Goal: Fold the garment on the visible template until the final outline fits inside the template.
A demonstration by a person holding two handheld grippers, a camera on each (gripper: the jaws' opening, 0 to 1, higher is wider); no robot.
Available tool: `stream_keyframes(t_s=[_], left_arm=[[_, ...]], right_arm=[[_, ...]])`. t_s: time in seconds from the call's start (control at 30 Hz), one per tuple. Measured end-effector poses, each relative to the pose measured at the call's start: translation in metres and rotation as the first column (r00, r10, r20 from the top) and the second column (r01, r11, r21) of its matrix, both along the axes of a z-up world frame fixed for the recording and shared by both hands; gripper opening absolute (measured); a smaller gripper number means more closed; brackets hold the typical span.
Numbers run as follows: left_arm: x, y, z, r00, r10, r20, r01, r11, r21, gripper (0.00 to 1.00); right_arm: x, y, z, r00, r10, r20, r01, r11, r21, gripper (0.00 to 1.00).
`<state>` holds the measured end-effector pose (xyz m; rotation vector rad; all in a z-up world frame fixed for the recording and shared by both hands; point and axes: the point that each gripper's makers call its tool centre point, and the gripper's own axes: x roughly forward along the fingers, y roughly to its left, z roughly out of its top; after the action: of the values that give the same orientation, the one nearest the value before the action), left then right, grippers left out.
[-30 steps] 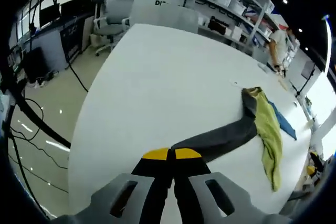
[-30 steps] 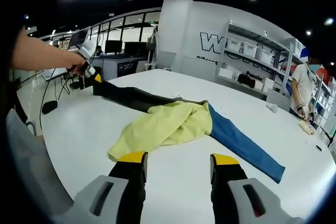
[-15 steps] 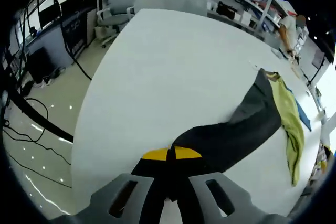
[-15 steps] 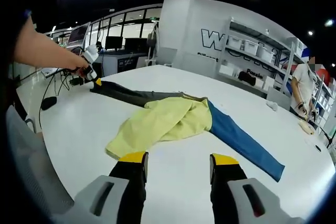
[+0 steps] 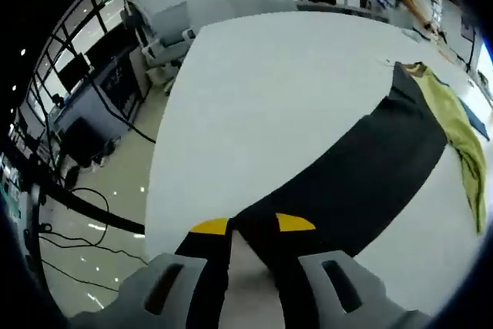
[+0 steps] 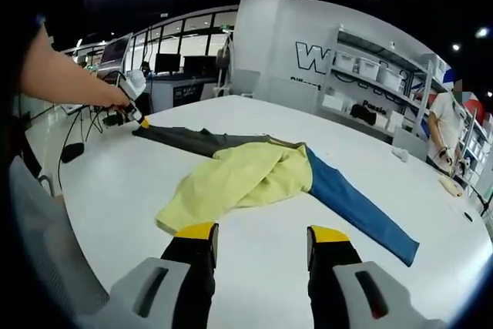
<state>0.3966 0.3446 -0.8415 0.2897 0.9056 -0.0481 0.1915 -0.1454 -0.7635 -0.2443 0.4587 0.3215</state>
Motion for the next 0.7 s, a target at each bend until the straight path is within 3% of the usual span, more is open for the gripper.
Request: stream_keyframes(t_s=[0.13, 0.23, 0.33, 0.43, 0.53, 0.7], left_arm=[[0.003, 0.010, 0.006, 0.999, -0.024, 0.045, 0.019, 0.993, 0.114, 0.36], [0.004, 0.008, 0.004, 0.997, -0.046, 0.060, 0.038, 0.990, 0.133, 0.37], [0.009, 0.012, 0.008, 0.992, -0.094, 0.081, 0.075, 0.974, 0.214, 0.41], [0.008, 0.015, 0.009, 0.994, -0.066, 0.090, 0.045, 0.975, 0.216, 0.44], [0.007, 0.025, 0.015, 0.994, -0.014, 0.105, -0.012, 0.970, 0.244, 0.55], [0.008, 0.023, 0.027, 0.990, -0.012, 0.142, -0.019, 0.977, 0.213, 0.48]], right_arm=[[0.000, 0.000, 0.001, 1.000, -0.001, 0.002, 0.001, 1.000, 0.006, 0.46], [-0.001, 0.000, 0.001, 1.000, 0.002, 0.003, -0.002, 1.000, 0.007, 0.46], [-0.001, 0.001, 0.001, 1.000, 0.005, 0.004, -0.005, 1.000, 0.007, 0.46], [-0.001, 0.002, 0.002, 1.000, 0.008, 0.006, -0.008, 1.000, 0.009, 0.46], [0.000, 0.001, 0.003, 1.000, 0.007, 0.010, -0.007, 1.000, 0.012, 0.46], [0.000, 0.002, 0.005, 1.000, 0.008, 0.018, -0.008, 1.000, 0.019, 0.46]])
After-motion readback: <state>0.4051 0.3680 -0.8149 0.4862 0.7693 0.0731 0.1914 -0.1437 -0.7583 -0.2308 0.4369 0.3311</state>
